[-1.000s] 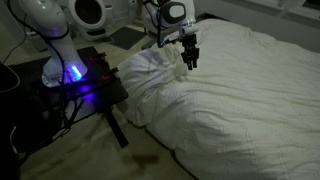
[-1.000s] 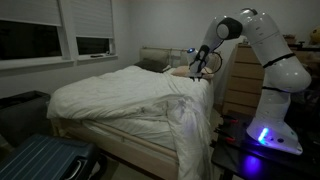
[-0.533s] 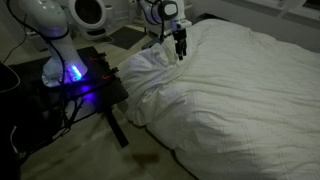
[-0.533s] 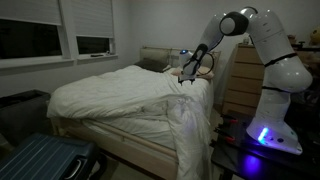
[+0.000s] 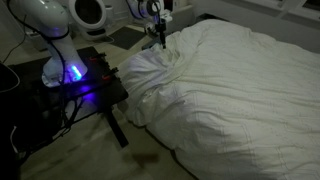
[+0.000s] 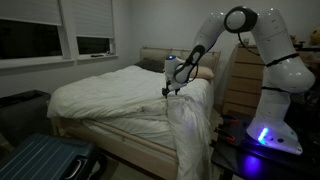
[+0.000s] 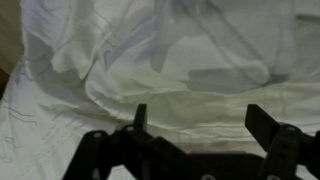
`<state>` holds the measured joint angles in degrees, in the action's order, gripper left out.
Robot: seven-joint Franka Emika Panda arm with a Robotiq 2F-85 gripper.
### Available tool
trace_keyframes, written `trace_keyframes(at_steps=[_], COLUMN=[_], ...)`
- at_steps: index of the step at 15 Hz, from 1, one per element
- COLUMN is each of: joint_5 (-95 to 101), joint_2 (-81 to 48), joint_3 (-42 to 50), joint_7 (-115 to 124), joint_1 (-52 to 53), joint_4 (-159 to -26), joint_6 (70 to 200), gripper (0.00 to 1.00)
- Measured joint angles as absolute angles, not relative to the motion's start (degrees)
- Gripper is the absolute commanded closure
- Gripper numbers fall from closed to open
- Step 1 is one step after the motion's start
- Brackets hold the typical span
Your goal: Uncover the beddings on the bottom right corner of the bed
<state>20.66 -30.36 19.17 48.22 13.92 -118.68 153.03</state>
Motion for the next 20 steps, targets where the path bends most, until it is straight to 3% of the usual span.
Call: trace_keyframes(at_steps=[10, 20], joint_5=[15.16, 13.8], joint_2=[-24.46, -27.85], joint_3=[7.16, 5.37], joint_7=[14.54, -1.11], joint_1=[6.94, -0.49], joint_4=[-121.56, -122.9], joint_6=[142.32, 141.99], gripper=[0.0, 0.0])
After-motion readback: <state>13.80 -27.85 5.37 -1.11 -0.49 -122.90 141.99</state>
